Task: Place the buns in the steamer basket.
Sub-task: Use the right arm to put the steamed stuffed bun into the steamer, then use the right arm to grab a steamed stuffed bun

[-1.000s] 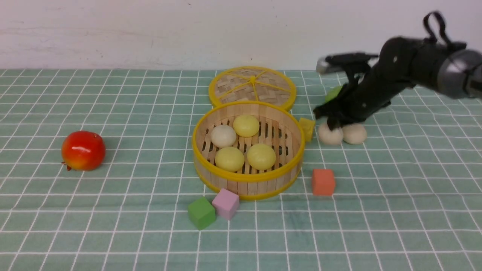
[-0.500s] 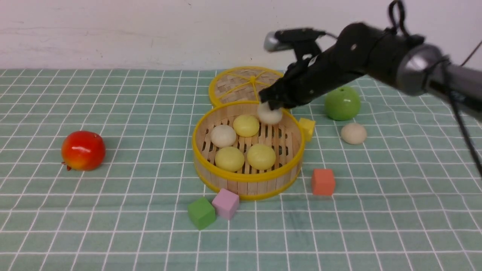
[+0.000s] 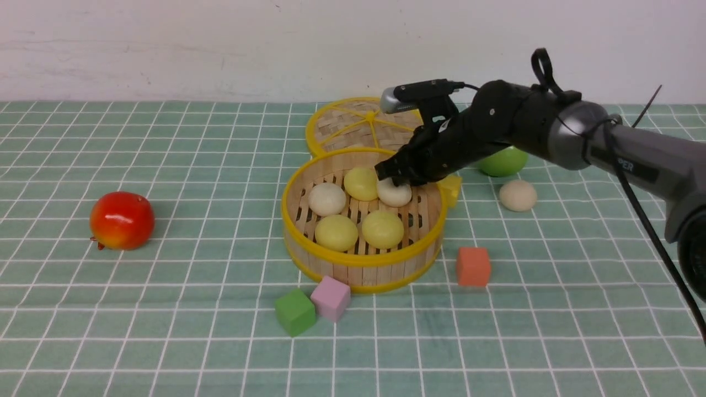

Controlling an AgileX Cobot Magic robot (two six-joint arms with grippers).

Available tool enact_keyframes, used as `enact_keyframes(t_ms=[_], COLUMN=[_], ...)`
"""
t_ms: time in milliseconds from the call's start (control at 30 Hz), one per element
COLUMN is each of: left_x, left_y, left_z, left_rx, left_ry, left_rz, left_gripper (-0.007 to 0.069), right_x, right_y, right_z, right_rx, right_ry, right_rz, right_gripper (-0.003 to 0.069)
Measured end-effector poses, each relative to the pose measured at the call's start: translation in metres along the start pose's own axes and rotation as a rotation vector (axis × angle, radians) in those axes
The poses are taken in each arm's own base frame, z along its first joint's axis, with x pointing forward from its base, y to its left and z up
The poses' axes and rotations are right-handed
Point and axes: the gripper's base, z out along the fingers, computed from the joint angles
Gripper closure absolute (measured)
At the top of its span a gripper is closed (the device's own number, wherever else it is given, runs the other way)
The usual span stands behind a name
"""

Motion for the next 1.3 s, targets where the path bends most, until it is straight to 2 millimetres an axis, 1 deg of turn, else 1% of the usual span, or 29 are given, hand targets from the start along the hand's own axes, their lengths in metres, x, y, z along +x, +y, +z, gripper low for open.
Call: enact_keyframes(t_ms=[133,367,433,633,767,800,867,900,967,1000,1033,1067,1167,1233,1267,1300], left_x=[0.0,0.0,0.0,0.0,0.0,0.0,0.0,0.0,0.0,0.0,0.0,0.0,0.0,0.0,0.0,0.0], left_y=[0.0,0.0,0.0,0.0,0.0,0.0,0.0,0.0,0.0,0.0,0.0,0.0,0.0,0.0,0.0,0.0], left_z=[0.0,0.0,0.0,0.0,0.0,0.0,0.0,0.0,0.0,0.0,0.0,0.0,0.0,0.0,0.0,0.0], left_rx=[0.0,0.0,0.0,0.0,0.0,0.0,0.0,0.0,0.0,0.0,0.0,0.0,0.0,0.0,0.0,0.0], left_ry=[0.0,0.0,0.0,0.0,0.0,0.0,0.0,0.0,0.0,0.0,0.0,0.0,0.0,0.0,0.0,0.0], left_rz=[0.0,0.0,0.0,0.0,0.0,0.0,0.0,0.0,0.0,0.0,0.0,0.0,0.0,0.0,0.0,0.0], left_gripper=[0.044,0.0431,0.0428,0.0424,0.0422,0.0422,0.0422,0.0422,0.0421,0.0421,0.0419,0.0418,0.0414,0.0412,0.0412,0.0412], right_x=[-0.003,-0.019,-0.019,-0.015,-0.003,-0.002,0.001,0.001,0.0,0.0,-0.002,-0.003,-0.012,-0.02,-0.024,-0.03], right_y=[0.001,0.006,0.006,0.004,0.0,-0.001,-0.002,-0.002,-0.002,-0.002,-0.001,-0.001,-0.002,-0.005,-0.006,-0.013], right_z=[-0.005,-0.03,-0.031,-0.025,-0.008,-0.007,-0.003,-0.003,-0.004,-0.004,-0.007,-0.008,-0.022,-0.038,-0.044,-0.059], right_rx=[-0.001,0.018,0.02,0.021,0.024,0.025,0.026,0.027,0.028,0.028,0.028,0.028,0.031,0.041,0.045,0.071], right_ry=[-0.006,-0.045,-0.047,-0.022,0.019,0.022,0.03,0.029,0.023,0.023,0.017,0.014,-0.009,-0.034,-0.044,-0.054], right_rz=[-0.004,-0.058,-0.062,-0.065,-0.061,-0.06,-0.059,-0.056,-0.025,-0.021,0.017,0.028,0.062,0.058,0.052,0.029], right_gripper=[0.0629,0.0618,0.0617,0.0615,0.0594,0.0589,0.0539,0.0528,0.0443,0.0435,0.0358,0.0332,0.0216,0.0163,0.016,0.0137])
